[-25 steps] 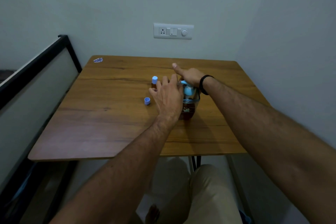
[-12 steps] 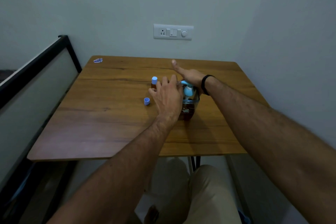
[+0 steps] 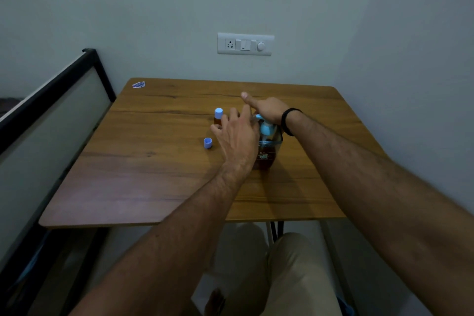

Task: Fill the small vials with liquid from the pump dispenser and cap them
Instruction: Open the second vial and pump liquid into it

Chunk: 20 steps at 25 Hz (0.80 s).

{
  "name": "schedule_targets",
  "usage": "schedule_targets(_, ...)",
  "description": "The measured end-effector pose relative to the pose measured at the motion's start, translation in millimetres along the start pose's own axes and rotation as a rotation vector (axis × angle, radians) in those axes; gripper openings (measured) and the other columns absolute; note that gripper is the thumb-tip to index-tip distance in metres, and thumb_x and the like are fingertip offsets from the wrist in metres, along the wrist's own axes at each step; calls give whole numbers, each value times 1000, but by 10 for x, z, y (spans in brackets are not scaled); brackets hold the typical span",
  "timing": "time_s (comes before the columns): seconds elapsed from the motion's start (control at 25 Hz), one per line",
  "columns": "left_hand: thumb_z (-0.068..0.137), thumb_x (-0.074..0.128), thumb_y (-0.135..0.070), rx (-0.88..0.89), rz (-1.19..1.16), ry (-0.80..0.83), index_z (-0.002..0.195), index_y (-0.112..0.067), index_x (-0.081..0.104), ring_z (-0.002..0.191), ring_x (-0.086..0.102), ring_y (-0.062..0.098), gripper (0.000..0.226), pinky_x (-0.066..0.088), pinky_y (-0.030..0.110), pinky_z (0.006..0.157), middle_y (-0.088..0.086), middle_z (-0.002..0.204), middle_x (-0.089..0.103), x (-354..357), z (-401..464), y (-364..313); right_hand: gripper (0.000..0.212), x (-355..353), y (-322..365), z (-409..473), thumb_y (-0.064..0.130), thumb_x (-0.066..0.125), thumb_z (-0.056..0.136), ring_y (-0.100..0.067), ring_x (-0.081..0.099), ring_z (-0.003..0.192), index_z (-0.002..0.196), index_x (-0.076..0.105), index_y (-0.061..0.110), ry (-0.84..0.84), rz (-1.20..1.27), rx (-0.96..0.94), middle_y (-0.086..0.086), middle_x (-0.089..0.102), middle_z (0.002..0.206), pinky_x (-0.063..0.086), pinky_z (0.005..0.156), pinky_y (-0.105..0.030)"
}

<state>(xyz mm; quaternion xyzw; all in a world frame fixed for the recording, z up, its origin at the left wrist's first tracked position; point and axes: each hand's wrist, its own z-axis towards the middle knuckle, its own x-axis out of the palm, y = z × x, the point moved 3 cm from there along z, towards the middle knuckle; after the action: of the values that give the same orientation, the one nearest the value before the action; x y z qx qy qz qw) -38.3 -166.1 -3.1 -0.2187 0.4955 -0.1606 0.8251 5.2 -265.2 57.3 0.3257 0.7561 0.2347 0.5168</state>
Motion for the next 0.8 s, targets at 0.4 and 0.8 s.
schedule_targets(0.4, 101, 50, -37, -10, -12, -11, 113, -24, 57, 97, 50, 17, 20, 36, 42, 91, -3, 100, 54, 0, -11, 7, 89, 20, -24, 5, 83, 43, 87, -25, 56, 101, 142, 56, 13, -36, -6, -29, -8, 59, 135, 42, 82, -39)
schedule_targets(0.8, 101, 47, -37, -5, -9, -9, 109, -23, 56, 95, 49, 17, 18, 34, 42, 88, -4, 98, 54, 0, -6, 15, 88, 4, 6, 7, 81, 40, 90, -27, 61, 109, 142, 55, 12, -9, 15, -22, -11, 60, 138, 48, 89, -40)
